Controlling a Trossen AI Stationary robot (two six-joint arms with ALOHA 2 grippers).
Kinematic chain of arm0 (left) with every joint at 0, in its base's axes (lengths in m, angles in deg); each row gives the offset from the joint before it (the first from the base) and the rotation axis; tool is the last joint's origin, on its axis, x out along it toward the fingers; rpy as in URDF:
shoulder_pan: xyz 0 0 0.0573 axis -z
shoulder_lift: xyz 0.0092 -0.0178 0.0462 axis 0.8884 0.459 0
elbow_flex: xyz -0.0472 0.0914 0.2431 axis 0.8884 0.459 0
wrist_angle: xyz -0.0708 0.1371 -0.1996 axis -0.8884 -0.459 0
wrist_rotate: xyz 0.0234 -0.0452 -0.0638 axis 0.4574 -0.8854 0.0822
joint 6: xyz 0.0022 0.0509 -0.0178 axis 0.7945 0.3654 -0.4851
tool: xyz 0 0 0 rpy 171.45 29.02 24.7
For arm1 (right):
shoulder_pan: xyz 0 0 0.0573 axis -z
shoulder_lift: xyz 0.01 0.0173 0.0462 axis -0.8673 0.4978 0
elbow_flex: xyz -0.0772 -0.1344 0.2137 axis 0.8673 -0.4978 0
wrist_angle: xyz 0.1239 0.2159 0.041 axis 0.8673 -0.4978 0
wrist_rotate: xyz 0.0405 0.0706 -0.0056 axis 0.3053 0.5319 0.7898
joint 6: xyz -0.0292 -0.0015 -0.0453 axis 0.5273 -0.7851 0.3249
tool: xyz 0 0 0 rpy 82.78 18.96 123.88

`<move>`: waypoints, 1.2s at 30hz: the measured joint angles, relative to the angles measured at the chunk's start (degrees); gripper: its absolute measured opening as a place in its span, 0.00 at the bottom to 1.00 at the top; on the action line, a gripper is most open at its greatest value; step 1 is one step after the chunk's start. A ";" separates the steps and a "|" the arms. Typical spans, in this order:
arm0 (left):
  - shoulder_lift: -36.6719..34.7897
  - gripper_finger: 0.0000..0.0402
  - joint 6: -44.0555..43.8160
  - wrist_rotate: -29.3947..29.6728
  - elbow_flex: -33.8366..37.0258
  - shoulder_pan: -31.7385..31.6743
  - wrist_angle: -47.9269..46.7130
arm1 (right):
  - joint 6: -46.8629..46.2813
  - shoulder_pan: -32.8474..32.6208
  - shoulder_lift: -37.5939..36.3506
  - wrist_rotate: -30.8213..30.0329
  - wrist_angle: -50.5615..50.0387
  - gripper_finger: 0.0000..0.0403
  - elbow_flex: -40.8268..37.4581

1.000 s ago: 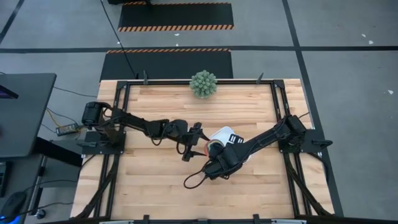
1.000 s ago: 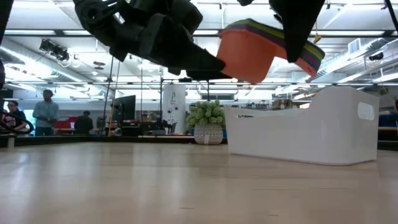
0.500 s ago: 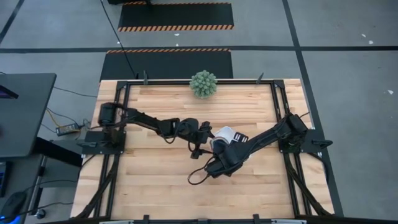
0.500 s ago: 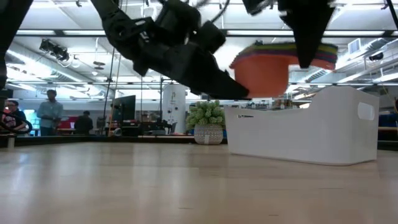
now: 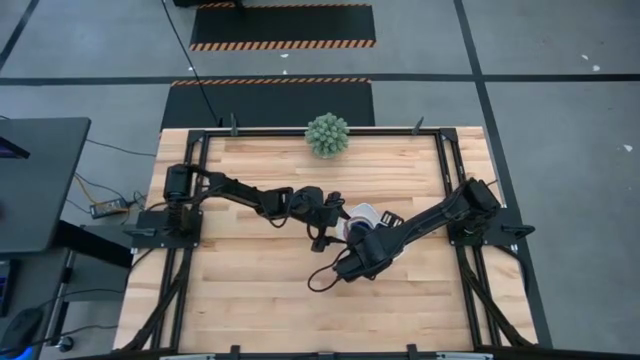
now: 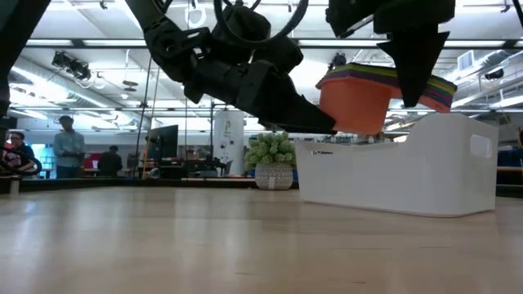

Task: Nest measuring cups in basket
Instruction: Put the stacked measuring cups into the white bin

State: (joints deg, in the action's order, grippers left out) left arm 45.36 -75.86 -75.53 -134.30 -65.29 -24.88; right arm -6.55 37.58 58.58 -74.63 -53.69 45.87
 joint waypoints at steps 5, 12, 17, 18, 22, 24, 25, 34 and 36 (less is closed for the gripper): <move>0.09 0.81 0.01 0.47 0.00 -0.19 0.07 | -0.65 0.45 -1.80 0.70 3.66 0.43 -4.07; 1.31 0.81 -0.21 1.29 -0.10 -0.35 1.32 | -0.37 0.73 -1.75 1.28 5.55 0.43 -7.06; 4.11 0.81 -0.30 1.01 -1.37 -0.44 3.32 | 0.17 0.66 -1.73 2.65 4.92 0.43 -7.24; 4.50 0.81 -0.24 0.85 -1.78 -0.43 3.44 | 0.11 0.68 -1.74 3.20 4.80 0.43 -7.33; 5.35 0.81 -0.20 0.67 -3.80 -0.39 1.32 | -0.70 0.42 -1.84 4.50 5.00 0.43 -8.62; 5.58 0.81 -0.22 0.53 -4.47 -0.39 0.13 | -1.19 0.34 -1.81 4.97 5.39 0.43 -9.45; 5.60 0.81 -0.22 0.59 -4.59 -0.37 -0.26 | -1.30 0.33 -1.80 5.25 5.80 0.43 -9.84; 4.13 0.81 -0.01 1.77 -4.79 -0.37 -4.90 | -0.98 0.14 -1.71 6.06 6.59 0.43 -9.99; 3.61 0.81 0.01 1.82 -4.79 -0.37 -6.28 | -0.79 0.15 -1.71 6.36 7.04 0.43 -9.99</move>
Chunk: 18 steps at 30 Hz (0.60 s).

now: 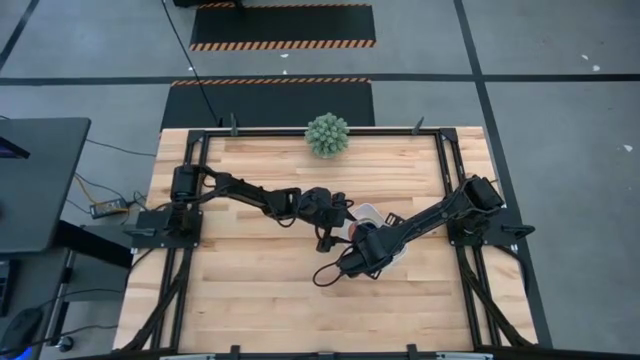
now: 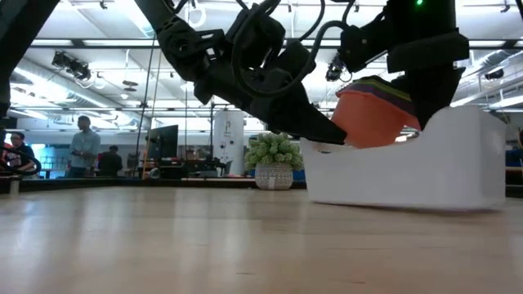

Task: Nest measuring cups in basket
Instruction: Put the stacked measuring cups into the white bin

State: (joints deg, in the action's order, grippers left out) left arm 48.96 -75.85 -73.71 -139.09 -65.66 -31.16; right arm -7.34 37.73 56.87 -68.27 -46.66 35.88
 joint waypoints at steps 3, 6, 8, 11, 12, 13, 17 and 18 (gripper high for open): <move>-0.04 0.81 0.23 0.04 0.02 0.00 -0.19 | -0.05 -0.07 -0.09 0.61 0.09 0.43 0.00; -0.08 0.81 0.47 0.07 0.02 0.00 -0.68 | -0.10 -0.07 -0.37 0.83 0.40 0.42 0.00; -0.11 0.81 0.58 0.11 0.03 0.00 -0.86 | -0.13 -0.07 -0.44 1.12 0.42 0.42 0.00; -0.77 0.81 0.75 0.28 0.11 0.00 -2.25 | -0.19 -0.07 -0.55 1.77 0.99 0.42 0.00; -0.77 0.81 1.15 0.34 -0.05 0.00 -2.67 | -0.15 -0.12 -0.55 2.10 0.95 0.42 0.01; -0.79 0.81 1.41 0.36 -0.45 -0.02 -3.83 | -0.14 -0.23 -0.55 2.44 1.02 0.42 0.00; -0.77 0.81 1.76 1.18 -1.79 -0.24 -7.53 | 0.46 -0.53 -0.55 3.09 2.21 0.42 0.07; -0.77 0.81 1.78 1.24 -1.95 -0.23 -7.82 | 0.73 -0.47 -0.55 3.22 2.26 0.42 0.07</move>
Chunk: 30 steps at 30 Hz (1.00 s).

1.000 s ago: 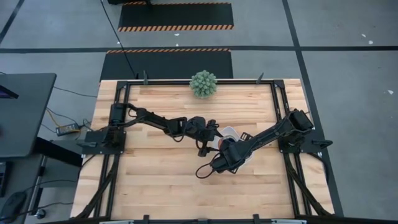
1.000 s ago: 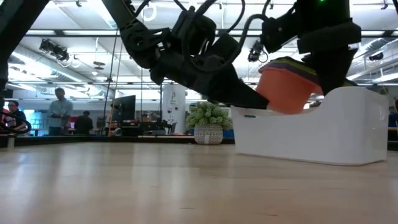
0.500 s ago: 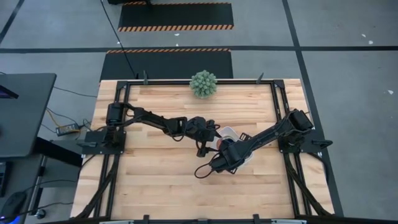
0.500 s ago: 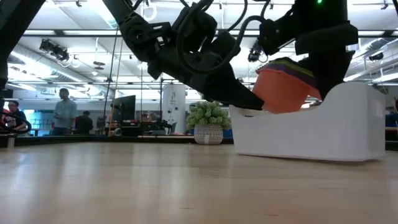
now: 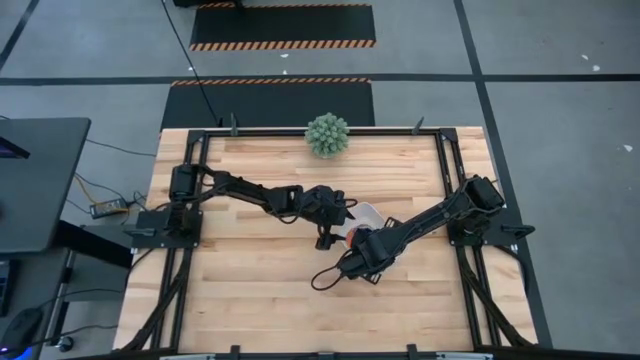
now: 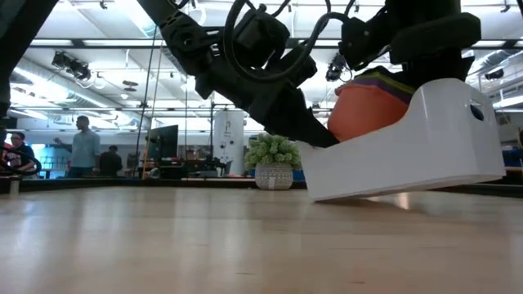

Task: Nest measuring cups in basket
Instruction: Put the stacked measuring cups into the white bin

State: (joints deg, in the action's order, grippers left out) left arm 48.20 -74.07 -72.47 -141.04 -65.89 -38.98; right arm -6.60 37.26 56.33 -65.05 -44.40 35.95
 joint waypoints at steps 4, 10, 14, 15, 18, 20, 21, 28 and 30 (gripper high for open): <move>0.00 0.81 0.14 -0.06 -0.21 0.04 -0.38 | 0.27 0.01 0.00 0.30 0.67 0.42 0.00; -0.02 0.81 0.16 1.55 -0.30 0.12 -0.92 | -0.23 0.03 0.00 0.26 -0.41 0.42 0.00; -1.05 0.81 1.44 4.05 -0.27 0.15 -2.23 | -0.61 0.03 0.00 0.54 -0.90 0.42 0.00; -1.51 0.81 1.47 4.33 -0.19 0.14 -2.87 | -0.73 0.03 0.00 0.63 -1.13 0.42 0.00; -2.33 0.81 1.29 4.55 -0.21 0.10 -3.71 | -1.13 -0.04 0.00 1.21 -1.67 0.42 0.00; -2.54 0.81 1.25 4.63 -0.21 0.38 -4.04 | -1.46 0.02 0.00 1.18 -2.21 0.42 0.00; -2.57 0.81 1.32 4.68 -0.21 0.40 -4.35 | -1.76 0.03 0.00 1.06 -2.72 0.42 0.00; -4.50 0.81 0.24 4.28 -0.18 0.49 -6.81 | -1.83 0.40 -0.02 0.82 -2.87 0.41 -0.02; -4.46 0.81 0.30 4.25 -0.17 0.49 -7.54 | -1.20 0.47 -0.03 0.69 -2.18 0.41 -0.04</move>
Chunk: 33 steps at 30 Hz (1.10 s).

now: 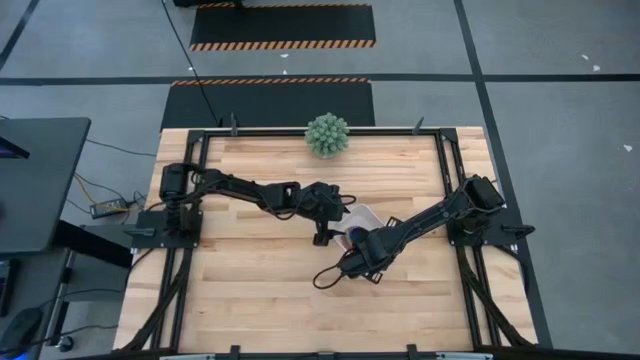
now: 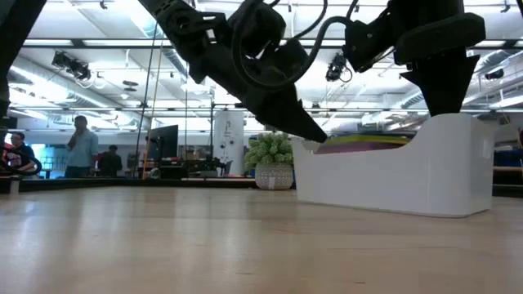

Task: Nest measuring cups in basket
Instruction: Put the stacked measuring cups into the white bin

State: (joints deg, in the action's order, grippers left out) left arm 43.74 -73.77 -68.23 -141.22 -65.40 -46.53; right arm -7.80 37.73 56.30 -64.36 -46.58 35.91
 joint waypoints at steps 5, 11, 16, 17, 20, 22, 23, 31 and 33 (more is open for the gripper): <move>-0.13 0.81 0.21 -1.21 0.05 0.00 -0.61 | 1.29 0.02 -0.01 -0.31 1.89 0.41 0.00; -0.55 0.81 0.92 -1.91 0.10 0.84 -1.69 | 1.48 0.04 -0.01 -1.27 2.32 0.42 -0.01; -2.41 0.78 1.10 -1.94 2.74 1.97 0.51 | 1.47 -0.09 -1.75 -2.72 1.52 0.45 -0.05; -3.34 0.77 1.10 -2.07 3.45 2.06 0.36 | 1.49 -0.19 -2.42 -3.56 1.58 0.46 -0.05; -6.21 0.76 1.06 -1.96 6.10 2.62 1.55 | 3.39 -1.14 -4.92 -8.68 2.84 0.48 -0.05; -8.19 0.75 0.94 -1.86 7.81 3.12 1.41 | 5.97 -1.70 -6.63 -11.00 4.85 0.49 -0.05; -9.24 0.75 0.65 -1.67 8.54 3.38 1.83 | 7.34 -1.81 -7.40 -11.79 6.07 0.49 -0.05; -18.55 0.74 -4.16 -0.81 19.57 4.57 11.43 | 16.67 -0.58 -14.18 -14.08 22.01 0.45 -7.14; -20.83 0.74 -5.33 -0.68 22.14 4.63 12.00 | 18.75 0.13 -16.17 -14.09 27.45 0.44 -10.64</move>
State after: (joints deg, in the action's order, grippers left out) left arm 22.91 -79.10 -68.90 -119.08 -60.77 -34.52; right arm 10.95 37.86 40.13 -78.45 -19.12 25.27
